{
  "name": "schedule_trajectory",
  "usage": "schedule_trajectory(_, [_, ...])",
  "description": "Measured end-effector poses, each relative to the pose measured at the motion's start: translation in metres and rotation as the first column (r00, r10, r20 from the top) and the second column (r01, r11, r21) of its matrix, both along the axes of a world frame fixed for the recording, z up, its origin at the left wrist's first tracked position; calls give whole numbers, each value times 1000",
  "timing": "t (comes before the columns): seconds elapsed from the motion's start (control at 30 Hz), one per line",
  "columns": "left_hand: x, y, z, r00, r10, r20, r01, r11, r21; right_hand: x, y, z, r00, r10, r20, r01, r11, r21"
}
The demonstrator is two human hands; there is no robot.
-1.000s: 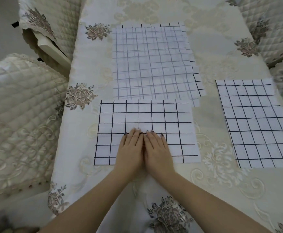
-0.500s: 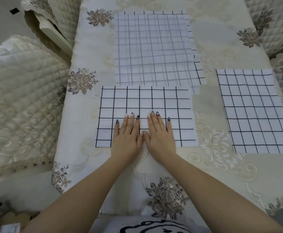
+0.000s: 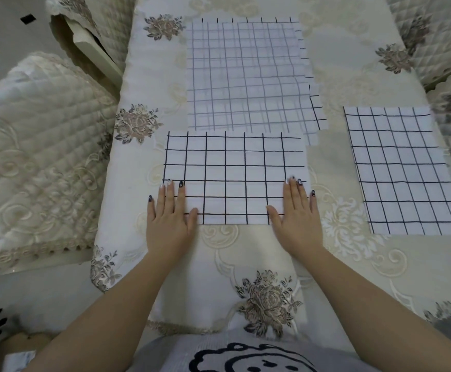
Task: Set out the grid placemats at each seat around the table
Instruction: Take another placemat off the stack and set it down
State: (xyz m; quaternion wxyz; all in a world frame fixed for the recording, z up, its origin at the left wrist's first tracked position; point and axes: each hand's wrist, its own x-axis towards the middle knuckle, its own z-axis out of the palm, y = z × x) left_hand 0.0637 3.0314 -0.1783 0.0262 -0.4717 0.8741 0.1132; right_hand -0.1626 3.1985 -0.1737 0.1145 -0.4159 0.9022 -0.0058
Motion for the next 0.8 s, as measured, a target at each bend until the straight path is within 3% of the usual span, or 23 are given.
schedule_trajectory(0.23, [-4, -1, 12, 1000, 3, 8, -3, 1000, -15, 3, -1, 8, 998, -48, 34, 49, 998, -27])
schedule_trajectory(0.43, [-66, -21, 31, 981, -176, -83, 165, 979, -122, 15, -71, 23, 989, 131, 74, -120, 984, -135])
schedule_trajectory(0.57, [-108, -39, 28, 961, -274, -44, 272, 961, -48, 12, -125, 21, 973, 220, 66, -212, 971, -109])
schedule_trajectory(0.8, [-104, -54, 1, 973, -228, 28, 229, 973, -36, -6, -140, 4, 968, 239, 79, -237, 971, -31])
